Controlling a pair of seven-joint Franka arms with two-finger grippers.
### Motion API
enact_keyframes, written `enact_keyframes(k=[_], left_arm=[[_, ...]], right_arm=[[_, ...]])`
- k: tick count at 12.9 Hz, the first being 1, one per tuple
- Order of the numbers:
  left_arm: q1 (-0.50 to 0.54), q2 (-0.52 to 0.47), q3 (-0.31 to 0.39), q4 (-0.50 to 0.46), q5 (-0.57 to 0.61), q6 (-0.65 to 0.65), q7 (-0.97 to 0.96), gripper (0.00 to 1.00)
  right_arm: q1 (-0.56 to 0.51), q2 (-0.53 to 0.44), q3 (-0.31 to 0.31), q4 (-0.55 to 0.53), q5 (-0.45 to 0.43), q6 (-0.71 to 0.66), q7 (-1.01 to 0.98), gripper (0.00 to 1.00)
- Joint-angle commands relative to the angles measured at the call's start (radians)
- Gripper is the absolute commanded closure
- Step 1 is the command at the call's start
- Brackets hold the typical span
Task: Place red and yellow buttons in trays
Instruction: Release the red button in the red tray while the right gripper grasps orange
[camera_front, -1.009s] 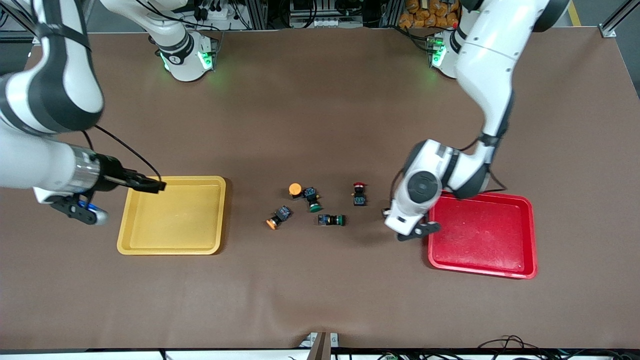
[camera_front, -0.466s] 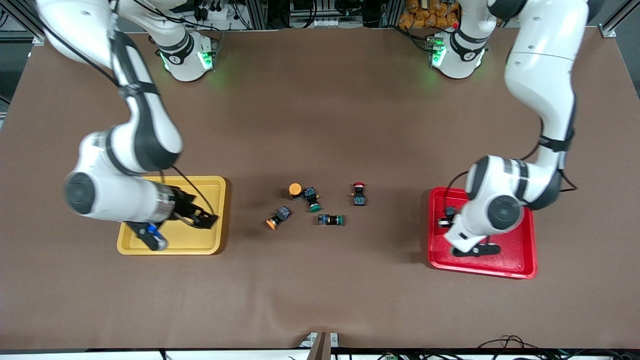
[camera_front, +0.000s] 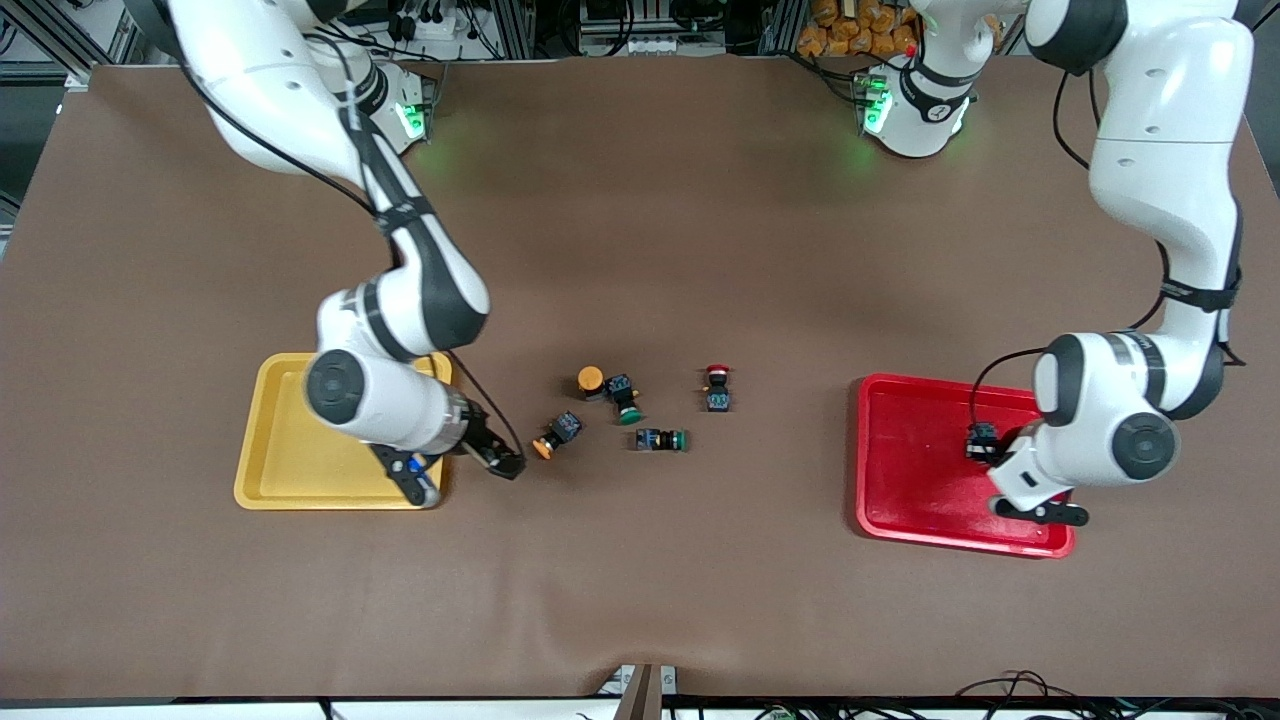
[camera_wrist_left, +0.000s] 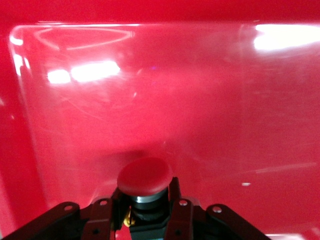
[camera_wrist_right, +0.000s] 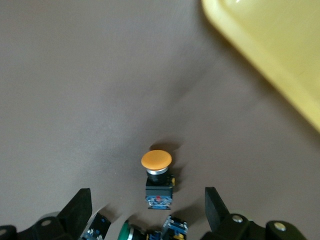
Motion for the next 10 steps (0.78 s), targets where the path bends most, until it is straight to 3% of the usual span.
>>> enact_keyframes(k=[1, 2, 4, 6, 10], left_arm=[[0.014, -0.004, -0.012, 0.006, -0.063, 0.012, 0.048, 0.17], [0.012, -0.007, -0.012, 0.007, -0.102, 0.012, 0.046, 0.00], [0.003, -0.010, -0.011, 0.015, -0.165, 0.012, -0.007, 0.00], [-0.007, -0.013, -0.012, 0.019, -0.146, 0.012, 0.027, 0.00], [-0.125, -0.041, -0.061, 0.039, -0.146, -0.059, -0.039, 0.00]], right_arm=[[0.023, 0.060, -0.009, 0.050, 0.003, 0.016, 0.050, 0.00], [0.031, 0.072, -0.009, 0.050, 0.003, 0.032, 0.054, 0.00], [0.057, 0.115, -0.010, 0.050, -0.005, 0.100, 0.067, 0.00], [0.066, 0.126, -0.012, 0.048, -0.037, 0.104, 0.070, 0.00], [0.078, 0.149, -0.012, 0.046, -0.045, 0.113, 0.095, 0.00]])
